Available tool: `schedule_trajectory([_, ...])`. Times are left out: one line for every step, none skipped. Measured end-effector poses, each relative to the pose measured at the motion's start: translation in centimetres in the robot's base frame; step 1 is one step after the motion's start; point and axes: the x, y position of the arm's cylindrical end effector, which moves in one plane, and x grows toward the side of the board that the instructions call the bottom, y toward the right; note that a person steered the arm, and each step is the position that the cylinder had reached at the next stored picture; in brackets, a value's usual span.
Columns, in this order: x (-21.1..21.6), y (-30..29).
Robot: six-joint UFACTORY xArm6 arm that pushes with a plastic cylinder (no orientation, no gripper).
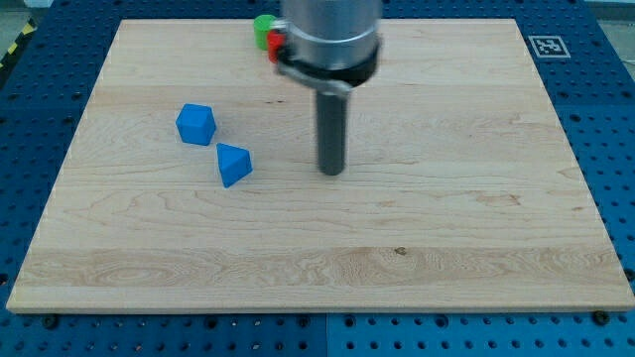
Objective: Move the blue triangle towards the center right
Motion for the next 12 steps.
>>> schedule_trajectory([5.0, -4.8])
schedule_trajectory([8.3, -15.2])
schedule_trajectory([4.3, -19.6])
schedule_trajectory([0.8, -8.6])
schedule_trajectory([0.4, 6.2])
schedule_trajectory([2.6, 7.9])
schedule_trajectory([7.7, -1.1])
schedule_trajectory([7.6, -12.4])
schedule_trajectory([3.4, -18.1])
schedule_trajectory([0.0, -16.4])
schedule_trajectory([-1.8, -4.5])
schedule_trajectory([-3.3, 4.7])
